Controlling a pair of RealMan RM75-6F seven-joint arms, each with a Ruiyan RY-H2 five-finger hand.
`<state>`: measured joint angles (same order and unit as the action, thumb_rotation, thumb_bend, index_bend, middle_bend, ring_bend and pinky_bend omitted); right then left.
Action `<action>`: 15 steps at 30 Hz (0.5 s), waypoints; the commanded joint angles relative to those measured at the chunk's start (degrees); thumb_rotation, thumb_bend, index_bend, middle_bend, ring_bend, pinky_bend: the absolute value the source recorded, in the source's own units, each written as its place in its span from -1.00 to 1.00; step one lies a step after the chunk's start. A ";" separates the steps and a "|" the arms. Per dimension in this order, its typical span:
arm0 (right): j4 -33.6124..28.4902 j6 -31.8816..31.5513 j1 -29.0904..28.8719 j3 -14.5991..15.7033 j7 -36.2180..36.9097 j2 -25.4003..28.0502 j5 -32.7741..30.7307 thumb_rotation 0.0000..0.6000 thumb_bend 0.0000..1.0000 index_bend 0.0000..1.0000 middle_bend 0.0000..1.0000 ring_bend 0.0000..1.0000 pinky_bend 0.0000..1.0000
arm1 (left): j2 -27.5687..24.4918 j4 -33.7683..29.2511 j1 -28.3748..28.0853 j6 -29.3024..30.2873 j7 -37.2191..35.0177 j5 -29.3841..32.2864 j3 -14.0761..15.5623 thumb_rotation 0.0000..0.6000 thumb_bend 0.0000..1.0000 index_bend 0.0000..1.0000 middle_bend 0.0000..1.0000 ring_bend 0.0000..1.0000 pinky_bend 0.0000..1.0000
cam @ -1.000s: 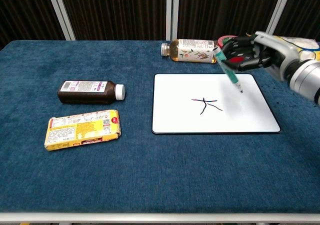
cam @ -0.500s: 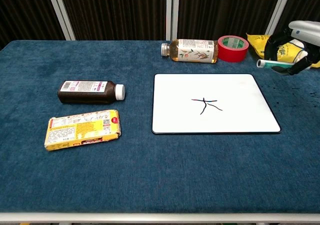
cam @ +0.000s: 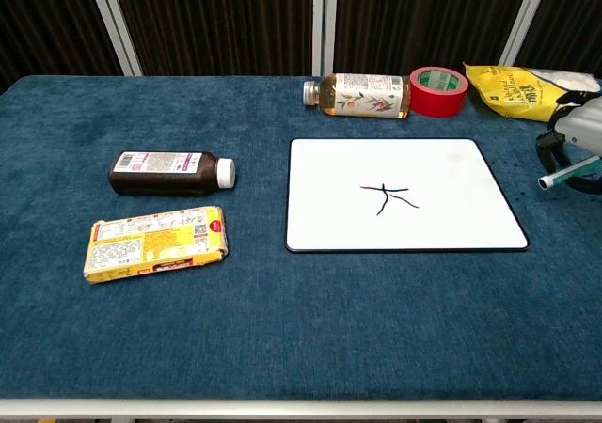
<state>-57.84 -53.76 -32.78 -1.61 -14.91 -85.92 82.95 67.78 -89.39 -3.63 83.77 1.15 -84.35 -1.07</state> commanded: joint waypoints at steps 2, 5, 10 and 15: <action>4.25 0.28 -0.20 0.88 2.90 -3.13 1.10 1.00 0.12 -0.13 -0.16 -0.75 -1.00 | -0.02 -0.13 -0.29 -0.33 0.25 0.13 -0.20 1.00 -0.86 -0.64 -0.74 -0.97 -0.97; 5.20 0.81 -0.54 1.17 4.43 -3.67 1.55 1.00 0.10 -0.41 -0.34 -0.92 -1.00 | -0.10 -0.25 -0.57 -0.67 0.55 0.27 -0.36 1.00 -0.86 -0.64 -0.74 -0.97 -0.97; 1.88 -0.14 0.02 1.36 4.18 -1.37 1.69 1.00 0.10 -0.92 -0.66 -1.00 -1.00 | -0.21 -0.59 -0.84 -0.84 1.01 0.46 -0.63 1.00 -0.86 -0.64 -0.74 -0.97 -0.97; -9.58 -7.12 4.10 0.33 2.92 6.21 0.25 1.00 0.11 -1.00 -0.74 -1.00 -1.00 | -0.43 -0.73 -0.71 -0.43 1.04 0.77 -0.90 1.00 -0.86 -0.64 -0.74 -0.97 -0.97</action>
<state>-61.21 -56.77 -31.30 -0.60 -11.12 -84.20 84.26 67.36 -90.11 -4.35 83.32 2.19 -83.59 -1.96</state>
